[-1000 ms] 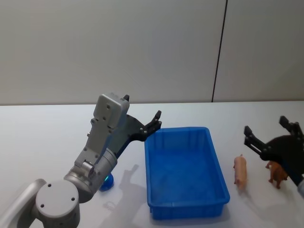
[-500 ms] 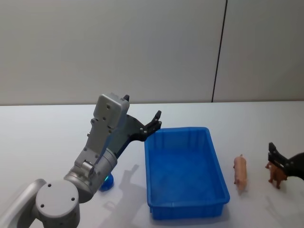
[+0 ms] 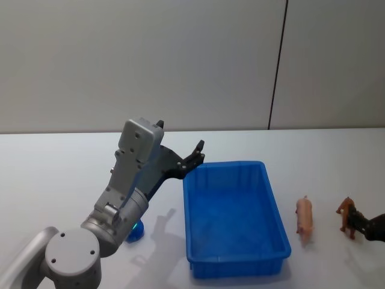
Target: Pick up the two dolls from the table and place them into the box.
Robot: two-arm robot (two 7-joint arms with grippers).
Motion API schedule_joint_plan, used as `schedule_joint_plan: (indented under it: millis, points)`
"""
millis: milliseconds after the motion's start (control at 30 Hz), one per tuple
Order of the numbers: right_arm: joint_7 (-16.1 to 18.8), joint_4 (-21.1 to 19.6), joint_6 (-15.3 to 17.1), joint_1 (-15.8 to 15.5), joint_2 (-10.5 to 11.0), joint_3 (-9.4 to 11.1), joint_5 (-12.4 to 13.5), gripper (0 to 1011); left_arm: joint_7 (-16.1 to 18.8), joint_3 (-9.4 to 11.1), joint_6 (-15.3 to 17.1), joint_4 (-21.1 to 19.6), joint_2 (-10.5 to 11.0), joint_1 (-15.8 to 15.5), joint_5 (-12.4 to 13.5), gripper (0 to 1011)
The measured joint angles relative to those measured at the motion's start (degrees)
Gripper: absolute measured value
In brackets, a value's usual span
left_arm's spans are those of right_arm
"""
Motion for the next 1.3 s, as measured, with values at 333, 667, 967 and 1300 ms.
schedule_joint_plan:
  millis: [333, 667, 967, 1300]
  points:
    - [0.57, 4.43, 3.74, 2.92, -2.09, -0.23, -0.01, 1001, 0.00, 0.00, 0.00, 0.00, 0.00, 0.00, 0.00, 1001]
    - [0.53, 8.08, 5.44, 5.13, -3.84, -0.36, -0.44, 1001, 0.00, 0.00, 0.00, 0.00, 0.00, 0.00, 0.00, 1001]
    - [0.63, 11.30, 5.74, 7.04, -5.19, -0.42, -0.90, 1001, 0.00, 0.00, 0.00, 0.00, 0.00, 0.00, 0.00, 1001]
    - [2.08, 14.65, 5.37, 9.33, -6.34, -0.61, -2.19, 1001, 0.00, 0.00, 0.00, 0.00, 0.00, 0.00, 0.00, 1001]
